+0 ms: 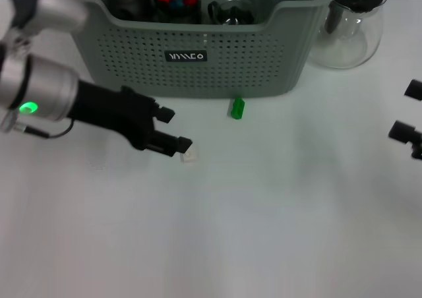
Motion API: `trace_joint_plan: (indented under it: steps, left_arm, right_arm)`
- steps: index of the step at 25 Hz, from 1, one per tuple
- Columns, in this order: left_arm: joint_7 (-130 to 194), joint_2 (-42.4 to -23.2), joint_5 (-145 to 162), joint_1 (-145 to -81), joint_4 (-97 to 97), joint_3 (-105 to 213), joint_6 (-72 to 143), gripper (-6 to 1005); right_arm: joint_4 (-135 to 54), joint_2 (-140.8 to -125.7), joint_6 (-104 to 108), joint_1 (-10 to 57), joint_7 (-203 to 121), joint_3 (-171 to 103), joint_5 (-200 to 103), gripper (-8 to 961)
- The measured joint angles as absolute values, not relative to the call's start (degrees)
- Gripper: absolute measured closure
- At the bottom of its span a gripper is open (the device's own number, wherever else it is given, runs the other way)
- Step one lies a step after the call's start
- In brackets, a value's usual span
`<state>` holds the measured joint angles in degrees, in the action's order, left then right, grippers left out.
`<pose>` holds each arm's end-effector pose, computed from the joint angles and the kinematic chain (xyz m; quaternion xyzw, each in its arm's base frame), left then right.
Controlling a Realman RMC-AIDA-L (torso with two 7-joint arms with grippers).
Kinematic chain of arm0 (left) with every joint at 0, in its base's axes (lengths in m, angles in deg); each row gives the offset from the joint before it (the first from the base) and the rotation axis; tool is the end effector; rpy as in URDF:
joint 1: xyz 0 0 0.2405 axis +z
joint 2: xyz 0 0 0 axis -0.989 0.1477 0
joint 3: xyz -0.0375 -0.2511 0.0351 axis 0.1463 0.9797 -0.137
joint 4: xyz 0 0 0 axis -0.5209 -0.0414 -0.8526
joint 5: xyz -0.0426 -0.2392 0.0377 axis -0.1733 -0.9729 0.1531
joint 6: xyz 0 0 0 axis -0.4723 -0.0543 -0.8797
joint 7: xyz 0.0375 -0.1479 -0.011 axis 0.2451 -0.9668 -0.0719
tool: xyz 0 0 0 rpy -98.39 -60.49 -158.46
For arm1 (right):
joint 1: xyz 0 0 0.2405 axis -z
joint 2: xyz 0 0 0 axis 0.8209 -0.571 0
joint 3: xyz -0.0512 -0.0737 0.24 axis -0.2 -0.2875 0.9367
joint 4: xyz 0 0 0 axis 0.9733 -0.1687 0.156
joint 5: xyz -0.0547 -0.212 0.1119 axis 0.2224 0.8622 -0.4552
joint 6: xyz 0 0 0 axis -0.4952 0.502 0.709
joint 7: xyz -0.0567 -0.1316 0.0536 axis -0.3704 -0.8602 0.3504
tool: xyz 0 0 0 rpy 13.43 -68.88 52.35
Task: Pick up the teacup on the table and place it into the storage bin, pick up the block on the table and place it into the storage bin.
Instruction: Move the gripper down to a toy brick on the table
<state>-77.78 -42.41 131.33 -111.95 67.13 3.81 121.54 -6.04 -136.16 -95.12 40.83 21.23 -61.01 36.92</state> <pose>-0.2124 0.3692 0.0011 -0.9681 -0.2368 -0.0187 0.0795 0.3358 0.2717 0.0577 -0.8958 0.1601 0.3587 0.2082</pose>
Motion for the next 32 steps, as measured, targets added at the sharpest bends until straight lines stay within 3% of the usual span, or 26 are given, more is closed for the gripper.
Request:
trace_joint_plan:
  steps: [5, 15, 32]
  left_arm:
    - [-84.35, -42.55, 141.07, -114.36, 73.39, -11.8, 120.11, 292]
    - [-78.21, -42.69, 142.62, -113.3, 69.99, -20.22, 108.59, 311]
    - [-77.27, -42.67, 143.71, -113.77, 63.86, -26.0, 98.7, 345]
  right_arm:
    - [-1.47, -135.46, -95.35, 39.27, 28.45, -60.69, 38.31, 98]
    - [1.2, -134.54, -95.03, 34.99, 36.99, -59.6, 44.81, 99]
    - [1.29, -134.14, -95.14, 33.91, 38.39, -56.69, 44.77, 101]
